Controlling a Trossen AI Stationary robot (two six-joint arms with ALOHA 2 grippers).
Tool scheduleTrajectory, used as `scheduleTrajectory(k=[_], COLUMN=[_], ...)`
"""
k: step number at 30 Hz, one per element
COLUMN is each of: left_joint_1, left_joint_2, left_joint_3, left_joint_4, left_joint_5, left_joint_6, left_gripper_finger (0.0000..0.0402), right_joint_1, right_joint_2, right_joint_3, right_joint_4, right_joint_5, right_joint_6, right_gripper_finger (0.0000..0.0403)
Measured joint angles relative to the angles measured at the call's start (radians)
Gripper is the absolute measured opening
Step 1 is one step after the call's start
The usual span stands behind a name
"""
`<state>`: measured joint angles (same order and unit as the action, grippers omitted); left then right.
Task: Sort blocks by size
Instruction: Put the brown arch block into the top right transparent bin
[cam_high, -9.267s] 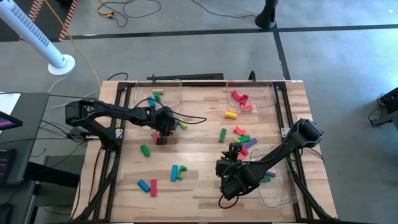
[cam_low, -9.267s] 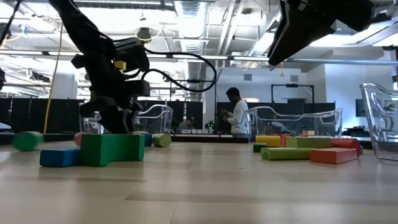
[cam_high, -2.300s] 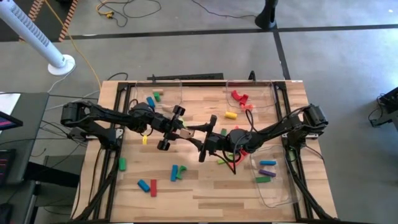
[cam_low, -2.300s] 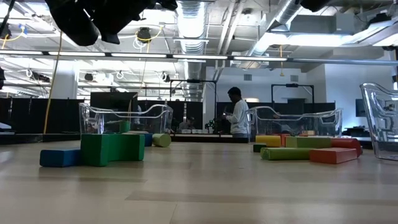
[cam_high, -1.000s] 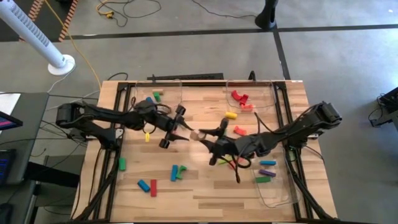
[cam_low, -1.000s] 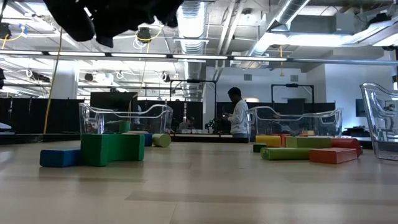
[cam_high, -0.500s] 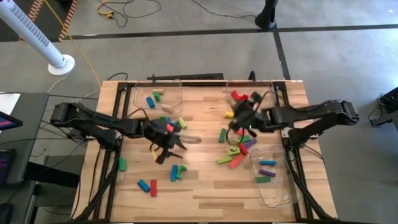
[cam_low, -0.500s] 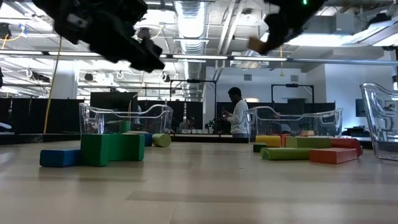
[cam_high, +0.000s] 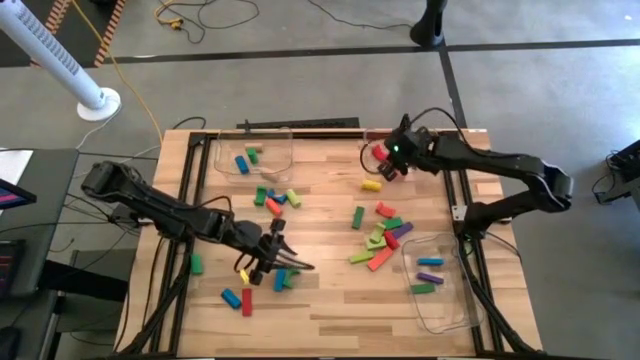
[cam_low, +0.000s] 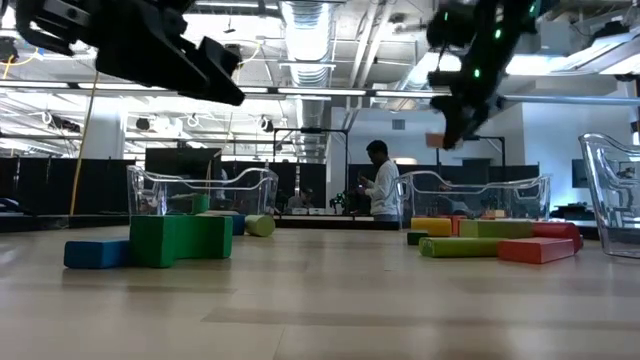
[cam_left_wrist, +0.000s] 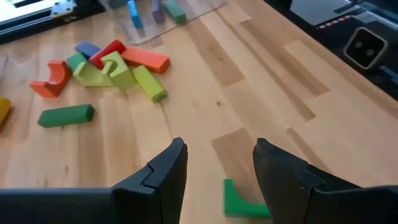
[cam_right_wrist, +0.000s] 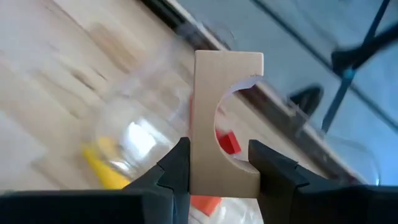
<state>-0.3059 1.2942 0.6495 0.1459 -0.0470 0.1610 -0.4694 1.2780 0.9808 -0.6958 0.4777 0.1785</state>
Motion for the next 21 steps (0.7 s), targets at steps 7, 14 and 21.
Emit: scheduleTrajectory(k=[7,14,21], left_joint_1=[-0.039,-0.040,-0.040], left_joint_2=[0.000,0.000,0.000], left_joint_3=[0.000,0.000,0.000], left_joint_4=[0.000,-0.001,-0.009], left_joint_5=[-0.022,-0.023,-0.022], left_joint_6=[-0.016,-0.016,-0.019], left_gripper_finger=[0.0173,0.0173,0.0173], right_joint_1=[-0.127,-0.215,-0.271], right_joint_2=[0.093,0.185,0.266], right_joint_3=[-0.040,-0.058,-0.058], right_joint_4=[0.057,0.111,0.102], right_joint_5=[-0.133,-0.242,-0.341], right_joint_6=[-0.029,-0.032,-0.010], right_gripper_finger=[0.0165,0.0164,0.0166])
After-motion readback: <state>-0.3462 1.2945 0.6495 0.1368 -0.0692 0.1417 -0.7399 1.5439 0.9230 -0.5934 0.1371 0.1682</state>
